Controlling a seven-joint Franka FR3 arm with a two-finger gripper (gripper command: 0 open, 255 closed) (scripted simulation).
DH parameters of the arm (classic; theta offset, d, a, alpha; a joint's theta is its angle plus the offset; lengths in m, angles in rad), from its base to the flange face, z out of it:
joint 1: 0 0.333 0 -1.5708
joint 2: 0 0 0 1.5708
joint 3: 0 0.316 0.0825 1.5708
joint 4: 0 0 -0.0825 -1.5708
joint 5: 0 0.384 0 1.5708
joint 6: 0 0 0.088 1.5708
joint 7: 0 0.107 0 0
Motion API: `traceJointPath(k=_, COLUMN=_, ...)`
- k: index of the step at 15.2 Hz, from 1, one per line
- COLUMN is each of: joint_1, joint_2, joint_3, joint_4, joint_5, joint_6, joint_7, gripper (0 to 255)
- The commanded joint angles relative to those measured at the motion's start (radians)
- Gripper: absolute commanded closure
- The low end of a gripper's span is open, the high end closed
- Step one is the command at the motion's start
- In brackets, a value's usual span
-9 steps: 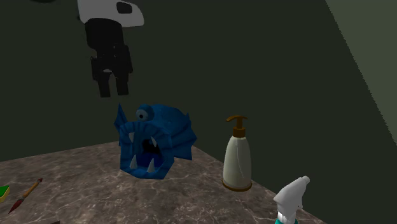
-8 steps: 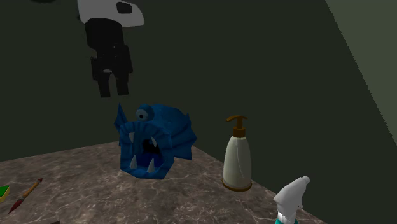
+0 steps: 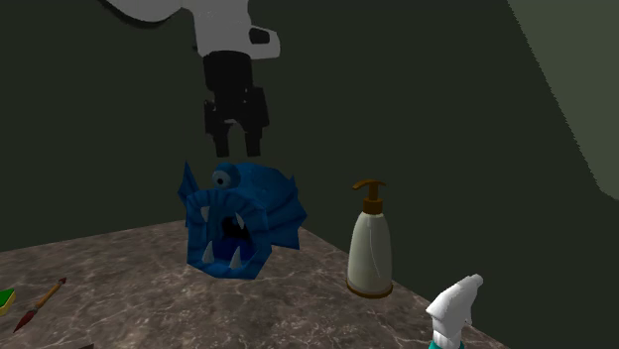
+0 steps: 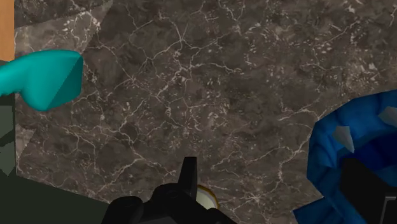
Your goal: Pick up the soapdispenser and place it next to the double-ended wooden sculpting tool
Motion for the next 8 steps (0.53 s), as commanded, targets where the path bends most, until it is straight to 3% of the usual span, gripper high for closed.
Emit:
traceJointPath(k=1, joint_1=-0.01, joint_2=0.071, joint_3=-0.016, joint_4=0.047, joint_5=-0.002, joint_6=0.027, joint_7=-0.01, gripper=0)
traceJointPath(k=8, joint_1=-0.037, joint_2=0.34, joint_3=-0.061, joint_4=0.272, joint_5=0.014, joint_6=0.075, joint_7=-0.045, gripper=0)
